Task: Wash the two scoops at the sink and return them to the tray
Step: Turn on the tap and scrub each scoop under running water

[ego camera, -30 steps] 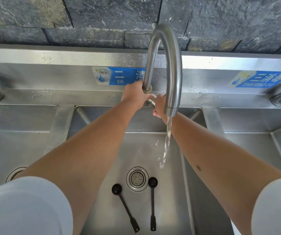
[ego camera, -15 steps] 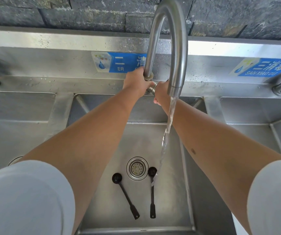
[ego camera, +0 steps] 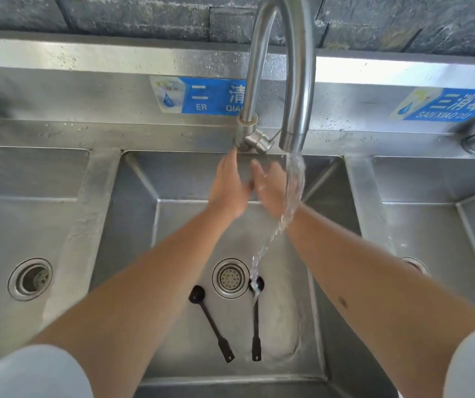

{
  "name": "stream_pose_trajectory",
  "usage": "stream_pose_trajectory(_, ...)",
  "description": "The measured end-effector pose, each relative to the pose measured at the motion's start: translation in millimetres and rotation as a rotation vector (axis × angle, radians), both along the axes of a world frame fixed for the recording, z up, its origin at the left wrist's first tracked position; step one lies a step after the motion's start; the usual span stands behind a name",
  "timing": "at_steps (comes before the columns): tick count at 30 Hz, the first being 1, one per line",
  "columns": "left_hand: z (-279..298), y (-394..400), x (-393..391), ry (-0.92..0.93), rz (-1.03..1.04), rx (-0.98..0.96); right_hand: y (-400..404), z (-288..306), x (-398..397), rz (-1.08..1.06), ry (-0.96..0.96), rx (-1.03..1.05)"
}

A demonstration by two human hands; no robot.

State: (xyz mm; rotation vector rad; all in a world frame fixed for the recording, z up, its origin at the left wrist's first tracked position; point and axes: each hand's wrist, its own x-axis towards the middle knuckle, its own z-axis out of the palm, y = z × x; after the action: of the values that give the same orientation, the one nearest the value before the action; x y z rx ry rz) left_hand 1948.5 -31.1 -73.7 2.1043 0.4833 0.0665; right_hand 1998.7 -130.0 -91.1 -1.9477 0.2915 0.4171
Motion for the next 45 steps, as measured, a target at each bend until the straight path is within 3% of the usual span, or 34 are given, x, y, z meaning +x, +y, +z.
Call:
stream_pose_trajectory(4, -64, -41, -87, 0.252, 0.096, -0.221, -32, -53, -82, 0.163, 0.138, -0.316)
stream_pose_trajectory(6, -92, -57, -122, 0.396, 0.111, -0.29, -46, -80, -118, 0.168, 0.251, -0.278)
stream_pose_trajectory(9, -124, -75, -156, 0.515, 0.057, -0.378, -63, -116, -159, 0.239, 0.316, -0.406)
stream_pose_trajectory(15, -168, -89, -178, 0.645, 0.003, -0.353, -79, -158, -198, 0.129, 0.44, -0.377)
stream_pose_trajectory(23, -207, -100, -192, 0.733, 0.08, -0.382, -82, -183, -212, 0.215, 0.536, -0.404)
stream_pose_trajectory(33, -178, -96, -198, 0.736, 0.192, -0.604, -103, -143, -219, 0.309, 0.499, -0.288)
stream_pose_trajectory(39, -128, -79, -176, 0.619, 0.215, -0.537, -97, -80, -219, 0.095, 0.588, 0.057)
stream_pose_trajectory(45, -85, -72, -153, 0.479, 0.121, -0.599, -88, -27, -212, 0.019, 0.63, 0.157)
